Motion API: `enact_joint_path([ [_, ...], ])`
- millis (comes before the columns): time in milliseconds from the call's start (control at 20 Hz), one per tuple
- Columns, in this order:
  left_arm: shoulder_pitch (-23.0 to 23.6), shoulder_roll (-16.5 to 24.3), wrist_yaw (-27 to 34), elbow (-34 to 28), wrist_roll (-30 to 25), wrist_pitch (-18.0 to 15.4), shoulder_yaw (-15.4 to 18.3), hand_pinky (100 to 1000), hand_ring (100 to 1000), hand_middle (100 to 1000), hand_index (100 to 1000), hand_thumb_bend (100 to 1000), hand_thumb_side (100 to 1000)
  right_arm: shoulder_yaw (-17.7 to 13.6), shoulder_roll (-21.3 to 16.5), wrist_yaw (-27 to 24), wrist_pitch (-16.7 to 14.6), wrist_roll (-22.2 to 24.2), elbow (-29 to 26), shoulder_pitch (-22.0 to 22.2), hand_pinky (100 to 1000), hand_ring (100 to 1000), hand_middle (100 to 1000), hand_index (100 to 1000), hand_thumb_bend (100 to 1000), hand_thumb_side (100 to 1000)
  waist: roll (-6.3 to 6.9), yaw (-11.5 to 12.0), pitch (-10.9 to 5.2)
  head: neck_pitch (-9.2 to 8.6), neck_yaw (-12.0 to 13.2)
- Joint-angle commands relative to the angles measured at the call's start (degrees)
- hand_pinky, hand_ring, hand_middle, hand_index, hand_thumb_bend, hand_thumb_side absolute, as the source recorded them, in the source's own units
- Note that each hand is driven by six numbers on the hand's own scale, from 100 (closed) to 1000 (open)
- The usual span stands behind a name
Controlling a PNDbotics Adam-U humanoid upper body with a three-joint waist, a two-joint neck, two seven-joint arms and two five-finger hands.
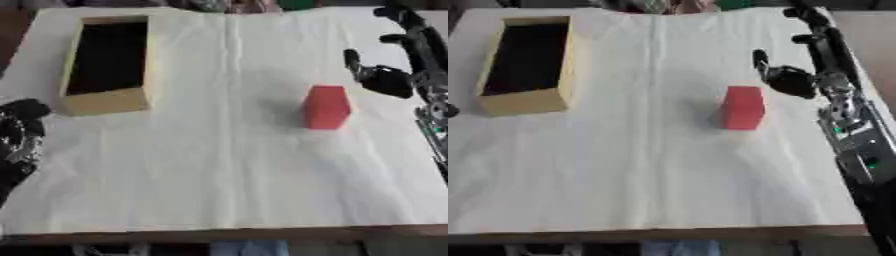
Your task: Pick up objects on the table and place them in the box.
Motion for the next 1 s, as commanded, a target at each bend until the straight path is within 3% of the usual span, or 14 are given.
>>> enact_joint_path([
  [50,-0.32,0.82,-0.10,-0.73,-0.04,-0.04,0.37,1000,814,689,769,100,241,-0.15,-2.25,0.39,0.13,0.32,-1.37,-0.47,814,1000,867,1000,273,100,-0.08,-0.02,-1.01,0.37,-0.06],
  [550,-0.20,1.04,-0.19,-0.70,-0.05,-0.05,0.37,1000,815,689,769,100,238,0.57,-6.64,0.40,0.82,3.10,-3.03,0.32,823,1000,877,1000,303,100,-0.31,0.12,-1.18,0.37,0.25],
  [1000,0.00,1.38,-0.34,-0.64,-0.05,-0.05,0.37,1000,816,688,769,100,238,1.96,-12.26,0.63,0.89,9.54,-5.49,0.69,834,1000,889,1000,349,100,-0.72,0.34,-1.46,0.37,0.62],
])
